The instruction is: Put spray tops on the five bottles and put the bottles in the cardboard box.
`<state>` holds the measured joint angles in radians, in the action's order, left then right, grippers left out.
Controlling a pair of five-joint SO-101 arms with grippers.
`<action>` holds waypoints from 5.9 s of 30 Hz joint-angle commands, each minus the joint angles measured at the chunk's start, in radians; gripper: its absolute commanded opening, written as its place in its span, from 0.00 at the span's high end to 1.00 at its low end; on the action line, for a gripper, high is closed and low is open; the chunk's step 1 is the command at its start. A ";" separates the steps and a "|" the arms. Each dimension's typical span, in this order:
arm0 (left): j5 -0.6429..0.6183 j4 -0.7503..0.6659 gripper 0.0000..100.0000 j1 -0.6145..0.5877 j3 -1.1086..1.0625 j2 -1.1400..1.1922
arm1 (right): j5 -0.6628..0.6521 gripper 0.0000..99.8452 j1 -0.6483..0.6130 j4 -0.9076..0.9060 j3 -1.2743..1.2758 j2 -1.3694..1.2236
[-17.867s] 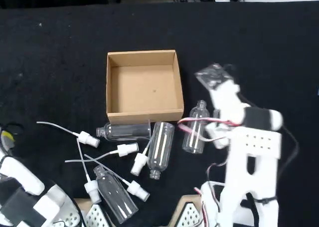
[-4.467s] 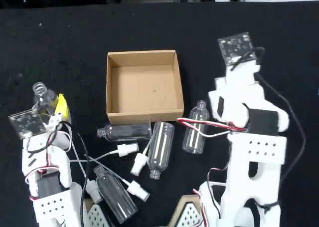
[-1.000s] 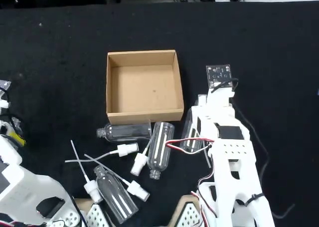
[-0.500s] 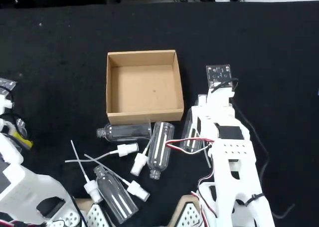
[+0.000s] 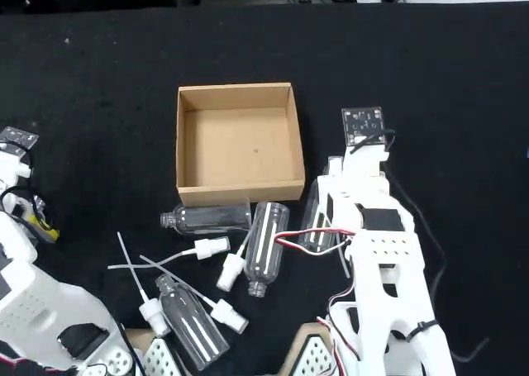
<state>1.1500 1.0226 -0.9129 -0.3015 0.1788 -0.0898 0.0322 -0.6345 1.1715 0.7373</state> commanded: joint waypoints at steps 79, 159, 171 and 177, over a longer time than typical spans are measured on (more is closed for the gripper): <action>0.160 0.091 0.95 -0.019 0.056 -0.031 | 0.002 0.99 0.046 -0.031 -0.025 0.125; -1.254 -0.973 0.96 1.218 -1.402 -1.964 | 0.304 0.99 -0.626 0.473 -0.636 0.145; -1.254 -0.973 0.96 1.218 -1.402 -1.958 | 0.304 0.99 -0.629 0.468 -0.657 0.148; -1.254 -0.973 0.96 1.218 -1.402 -1.958 | 0.304 0.99 -0.631 0.470 -0.680 0.148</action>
<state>-0.1005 0.0468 0.2946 -1.6794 -1.7591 0.2140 -0.5815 -0.1956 0.5424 0.8861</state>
